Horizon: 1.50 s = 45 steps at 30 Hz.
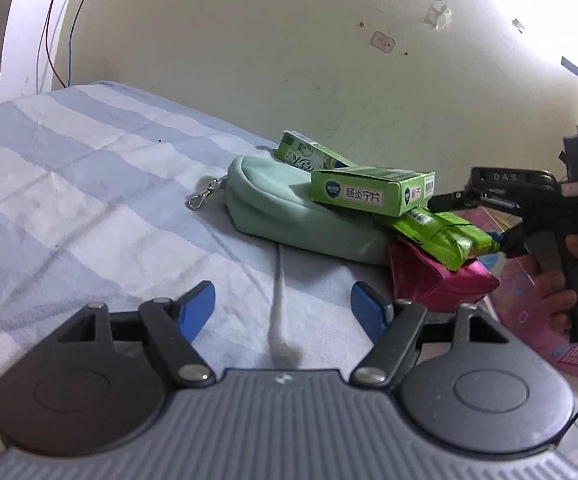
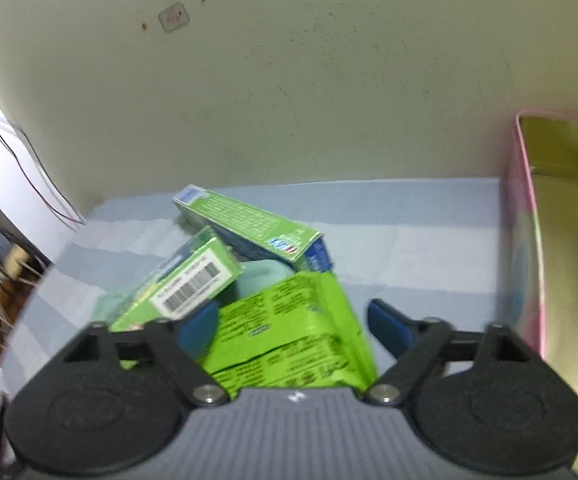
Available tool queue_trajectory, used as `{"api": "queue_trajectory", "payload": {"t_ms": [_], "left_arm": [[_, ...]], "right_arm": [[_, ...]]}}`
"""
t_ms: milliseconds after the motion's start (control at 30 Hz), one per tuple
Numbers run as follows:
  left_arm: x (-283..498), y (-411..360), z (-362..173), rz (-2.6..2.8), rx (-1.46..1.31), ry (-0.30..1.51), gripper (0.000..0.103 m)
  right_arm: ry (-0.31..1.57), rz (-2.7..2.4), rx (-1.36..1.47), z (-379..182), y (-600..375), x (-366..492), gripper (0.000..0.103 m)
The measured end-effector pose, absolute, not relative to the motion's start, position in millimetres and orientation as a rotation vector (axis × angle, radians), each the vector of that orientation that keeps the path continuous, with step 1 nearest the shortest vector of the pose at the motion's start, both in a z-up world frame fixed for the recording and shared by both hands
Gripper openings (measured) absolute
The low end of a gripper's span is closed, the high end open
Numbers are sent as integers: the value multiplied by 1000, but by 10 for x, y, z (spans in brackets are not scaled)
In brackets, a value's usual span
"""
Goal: Organize objects
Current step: 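Move the right gripper to the green snack pack and grasp it, then grasp the green snack pack with the left gripper while the right gripper holds it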
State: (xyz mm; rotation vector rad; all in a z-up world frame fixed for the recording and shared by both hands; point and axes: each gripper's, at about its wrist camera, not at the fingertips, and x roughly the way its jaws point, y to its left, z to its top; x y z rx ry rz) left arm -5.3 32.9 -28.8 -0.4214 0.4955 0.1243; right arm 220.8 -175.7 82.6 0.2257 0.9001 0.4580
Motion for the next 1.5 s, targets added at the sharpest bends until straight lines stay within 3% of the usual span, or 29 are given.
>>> {"api": "queue_trajectory", "payload": {"t_ms": [33, 133, 200, 433, 500, 633, 700, 800, 967, 1000, 1033, 1133, 1367, 1467, 1500], "left_arm": [[-51, 337, -294, 123, -428, 496, 77], [-51, 336, -299, 122, -431, 497, 77], [-54, 332, -302, 119, -430, 496, 77], [-80, 313, -284, 12, -446, 487, 81], [-83, 344, -285, -33, -505, 491, 81], [-83, 330, -222, -74, -558, 484, 84], [-63, 252, -149, -56, -514, 479, 91], [-25, 169, -98, -47, -477, 482, 92], [162, 28, -241, -54, -469, 541, 88], [194, 22, -278, -82, -502, 563, 80], [212, 16, -300, -125, -545, 596, 66], [85, -164, -242, -154, -513, 660, 58], [-255, -1099, -180, -409, -337, 752, 58], [-265, -1563, -172, -487, -255, 761, 66], [-242, -1728, -172, -510, -219, 767, 66]], "right_arm": [[879, 444, 242, 864, -1793, 2134, 45], [838, 486, 293, 965, -1864, 1889, 28], [819, 526, 309, 993, -1928, 1594, 26], [796, 601, 254, 689, -2262, 360, 26], [791, 586, 216, 598, -2336, 148, 30], [770, 583, 239, 516, -2504, -36, 51], [770, 578, 235, 532, -2446, 50, 53], [740, 596, 231, 568, -2338, 164, 59], [744, 624, 247, 484, -2071, 452, 59], [770, 629, 262, 434, -2028, 512, 49], [788, 621, 293, 396, -2021, 538, 46], [840, 630, 344, 442, -2186, 397, 41], [844, 601, 382, 490, -3096, -411, 45], [782, 492, 359, 522, -3454, -745, 45], [761, 454, 350, 539, -3560, -836, 51]]}}
